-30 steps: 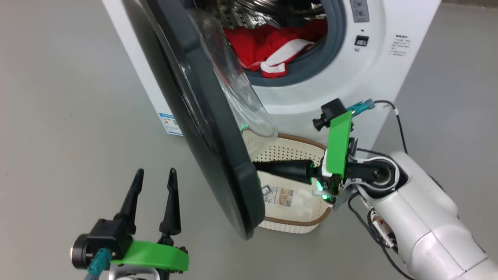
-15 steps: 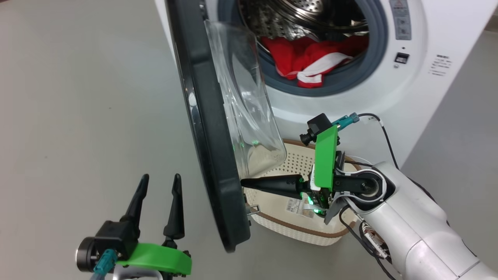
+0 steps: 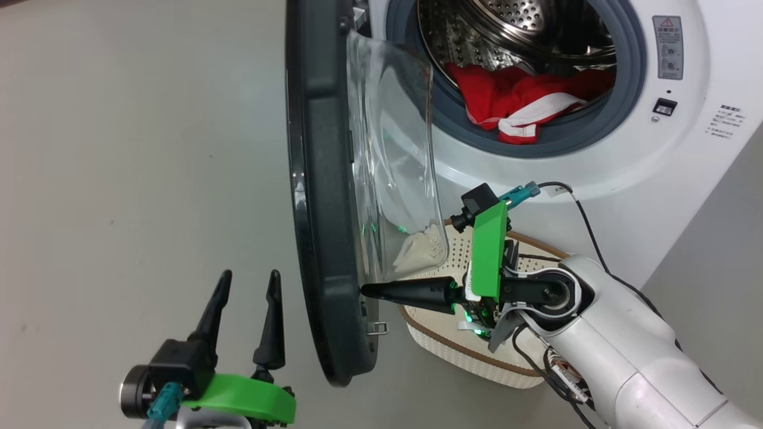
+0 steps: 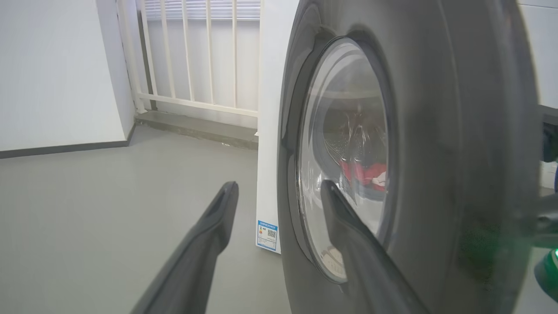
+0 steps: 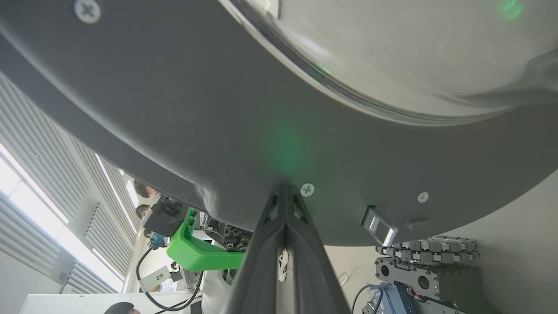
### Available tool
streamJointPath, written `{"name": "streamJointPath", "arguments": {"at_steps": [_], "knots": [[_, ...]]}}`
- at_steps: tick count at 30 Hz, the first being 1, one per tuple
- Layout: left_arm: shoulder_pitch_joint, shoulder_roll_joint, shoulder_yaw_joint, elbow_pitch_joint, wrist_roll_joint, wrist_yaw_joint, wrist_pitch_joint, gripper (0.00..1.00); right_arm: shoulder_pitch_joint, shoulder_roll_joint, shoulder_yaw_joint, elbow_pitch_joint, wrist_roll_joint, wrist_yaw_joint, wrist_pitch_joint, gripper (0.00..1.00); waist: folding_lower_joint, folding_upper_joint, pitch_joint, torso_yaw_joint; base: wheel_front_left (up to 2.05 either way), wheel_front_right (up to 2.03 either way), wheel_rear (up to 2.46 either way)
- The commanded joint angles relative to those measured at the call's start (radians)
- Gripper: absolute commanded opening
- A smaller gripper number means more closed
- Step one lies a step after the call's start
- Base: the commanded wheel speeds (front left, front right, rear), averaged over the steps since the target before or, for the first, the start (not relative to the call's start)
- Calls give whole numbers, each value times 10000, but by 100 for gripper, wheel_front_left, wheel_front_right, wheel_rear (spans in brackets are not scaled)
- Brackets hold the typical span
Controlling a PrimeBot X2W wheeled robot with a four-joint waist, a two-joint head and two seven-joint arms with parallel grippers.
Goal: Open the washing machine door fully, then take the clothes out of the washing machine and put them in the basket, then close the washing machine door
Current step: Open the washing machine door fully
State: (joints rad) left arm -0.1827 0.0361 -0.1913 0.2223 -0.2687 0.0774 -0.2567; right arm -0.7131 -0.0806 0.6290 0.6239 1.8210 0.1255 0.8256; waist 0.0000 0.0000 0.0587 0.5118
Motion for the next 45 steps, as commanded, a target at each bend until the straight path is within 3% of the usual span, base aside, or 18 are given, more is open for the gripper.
{"name": "streamJointPath", "arguments": {"at_steps": [1,8,13,18,19,20,26,31,35,38,45], "knots": [[-54,141,358,-214,-55,-58,-51,100,-222,303,91,-206,122,52,-80,0,0,0,18,48,0,0,0],[-8,141,402,-278,-70,-13,-51,100,-356,304,208,-37,-151,52,-251,0,0,0,59,63,0,0,0],[28,161,470,-333,20,-82,-51,100,-202,-5,399,-351,-1112,52,-654,0,0,0,-44,20,0,0,0],[192,245,631,-397,87,-89,-51,100,191,-372,277,-668,-1427,52,-847,80,0,0,-165,-175,0,0,0],[192,245,631,-397,87,-89,-51,100,191,-372,277,-668,-1427,52,-847,80,0,0,-165,-175,0,0,0],[227,249,660,-424,98,-79,-51,100,215,-472,256,-735,-1556,52,-944,99,0,0,-168,-220,0,0,0],[331,246,728,-511,166,-52,-51,100,234,-1430,890,-1475,-3522,52,-2003,100,0,0,-222,-415,0,0,0],[406,238,760,-594,209,-2,-51,100,356,-2153,1718,-1671,-5686,52,-3879,100,0,0,-346,-521,0,0,0],[486,232,803,-643,214,-2,-51,100,423,-2443,2181,-806,-7869,52,-5871,100,0,0,-505,-567,0,0,0],[574,230,882,-782,265,26,-51,100,545,-2195,1957,292,-9348,52,-7397,100,0,0,-592,-606,0,0,0],[835,212,1090,-1086,364,80,-51,100,994,-817,136,2752,-11919,52,-10398,100,0,0,-706,-697,0,0,0]]}}
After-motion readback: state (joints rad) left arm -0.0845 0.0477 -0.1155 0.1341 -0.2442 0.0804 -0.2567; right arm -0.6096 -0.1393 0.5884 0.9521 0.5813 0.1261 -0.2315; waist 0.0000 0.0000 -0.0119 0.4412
